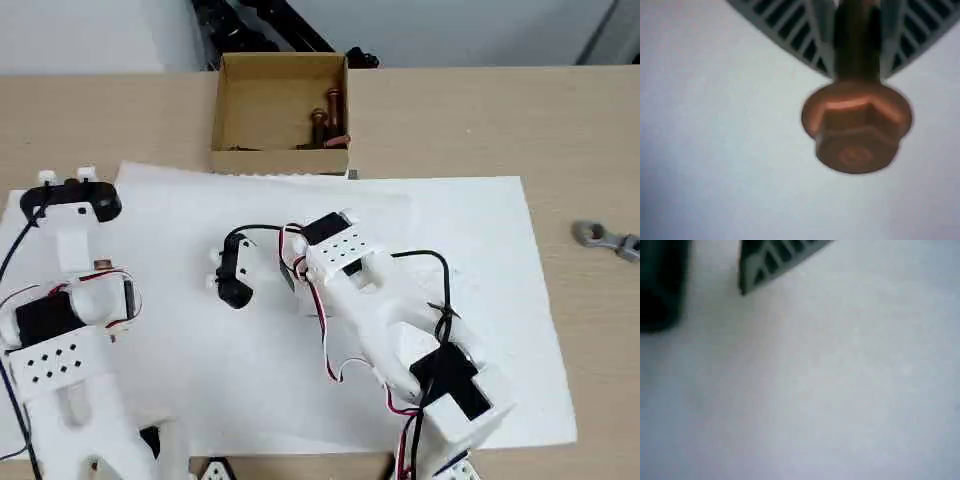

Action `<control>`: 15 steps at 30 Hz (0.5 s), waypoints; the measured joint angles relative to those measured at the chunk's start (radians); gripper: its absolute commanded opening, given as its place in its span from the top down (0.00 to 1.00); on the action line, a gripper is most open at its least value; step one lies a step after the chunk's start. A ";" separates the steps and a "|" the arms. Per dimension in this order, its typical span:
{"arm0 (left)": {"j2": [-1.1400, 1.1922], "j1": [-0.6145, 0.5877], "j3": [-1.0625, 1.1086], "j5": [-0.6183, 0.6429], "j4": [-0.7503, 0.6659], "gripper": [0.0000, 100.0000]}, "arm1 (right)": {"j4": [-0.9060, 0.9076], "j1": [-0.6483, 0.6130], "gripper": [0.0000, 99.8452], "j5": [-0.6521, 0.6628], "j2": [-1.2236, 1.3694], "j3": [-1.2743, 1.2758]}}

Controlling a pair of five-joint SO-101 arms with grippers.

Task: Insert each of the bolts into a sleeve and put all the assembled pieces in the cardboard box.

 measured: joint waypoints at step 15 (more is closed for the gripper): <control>0.000 0.000 0.000 0.000 0.000 1.00 | 0.006 0.021 1.00 -0.074 0.005 -0.038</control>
